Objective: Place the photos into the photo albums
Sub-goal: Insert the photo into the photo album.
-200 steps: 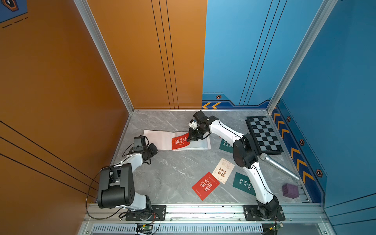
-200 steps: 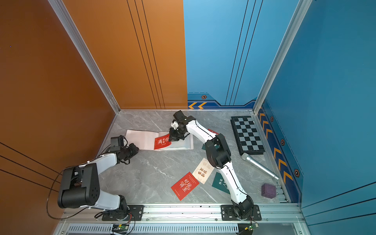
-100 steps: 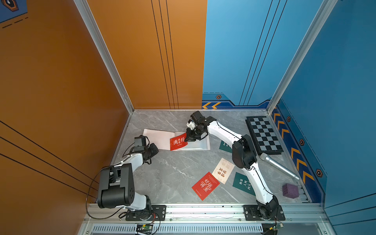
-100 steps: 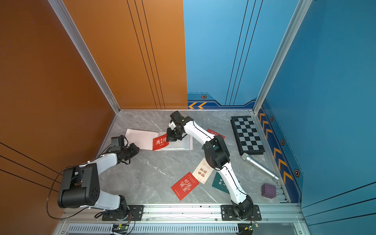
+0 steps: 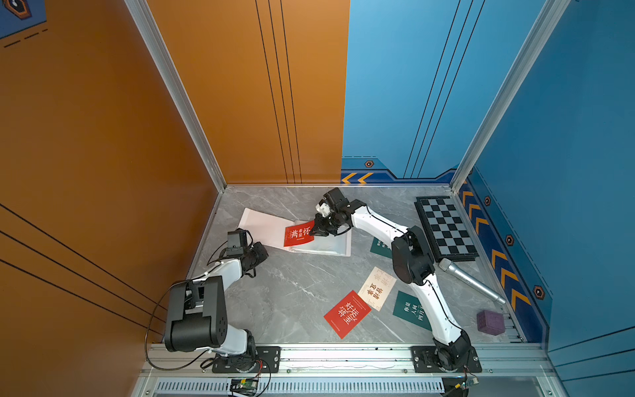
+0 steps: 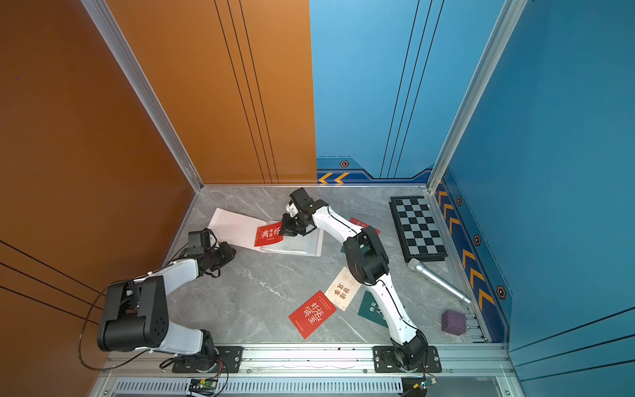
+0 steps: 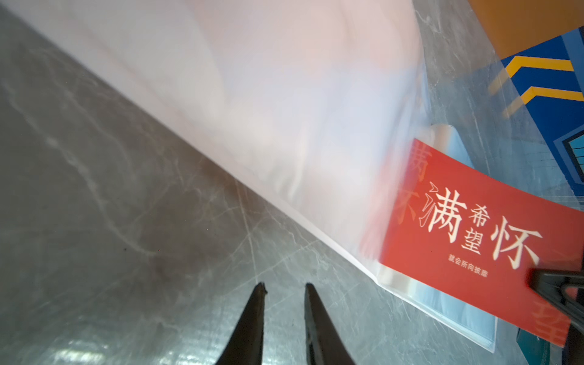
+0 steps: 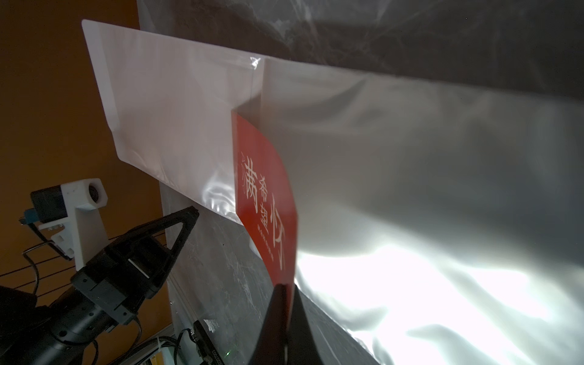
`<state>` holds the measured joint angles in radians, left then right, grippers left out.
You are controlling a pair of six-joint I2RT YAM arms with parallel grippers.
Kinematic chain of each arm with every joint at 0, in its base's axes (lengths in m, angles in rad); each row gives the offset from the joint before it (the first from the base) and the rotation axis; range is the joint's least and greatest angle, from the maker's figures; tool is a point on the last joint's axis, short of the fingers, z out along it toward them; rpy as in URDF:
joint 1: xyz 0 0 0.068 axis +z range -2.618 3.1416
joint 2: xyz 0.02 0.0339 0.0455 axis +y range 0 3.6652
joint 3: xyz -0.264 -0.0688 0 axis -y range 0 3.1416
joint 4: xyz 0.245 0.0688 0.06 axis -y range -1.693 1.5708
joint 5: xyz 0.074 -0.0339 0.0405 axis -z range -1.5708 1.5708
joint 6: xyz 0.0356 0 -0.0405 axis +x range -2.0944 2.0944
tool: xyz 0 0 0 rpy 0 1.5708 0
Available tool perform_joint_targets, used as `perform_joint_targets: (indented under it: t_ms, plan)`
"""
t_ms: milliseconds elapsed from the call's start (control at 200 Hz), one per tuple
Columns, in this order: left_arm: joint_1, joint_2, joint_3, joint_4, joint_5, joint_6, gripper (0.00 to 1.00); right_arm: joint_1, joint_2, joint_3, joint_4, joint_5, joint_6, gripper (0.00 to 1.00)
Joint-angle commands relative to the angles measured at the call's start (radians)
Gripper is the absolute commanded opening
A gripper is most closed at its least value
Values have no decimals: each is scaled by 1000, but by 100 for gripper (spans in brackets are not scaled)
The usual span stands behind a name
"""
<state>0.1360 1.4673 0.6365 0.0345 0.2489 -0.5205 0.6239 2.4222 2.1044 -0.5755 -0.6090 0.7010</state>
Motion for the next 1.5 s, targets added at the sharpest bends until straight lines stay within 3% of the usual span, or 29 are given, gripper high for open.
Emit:
perform_joint_targets:
  t_ms: [0, 776, 1256, 1496]
  plan:
    - [-3, -2, -2, -3, 23, 4, 24, -12, 7, -20, 32, 0, 14, 0]
    - [-4, -77, -24, -4, -3, 11, 24, 63, 186, 165, 66, -34, 81, 0]
    - [-14, -227, -69, -4, -80, 30, 24, 71, 219, 255, -132, -144, -71, 0]
    - [-15, -236, -72, -4, -86, 30, 24, 146, 192, 232, -243, -145, -163, 0]
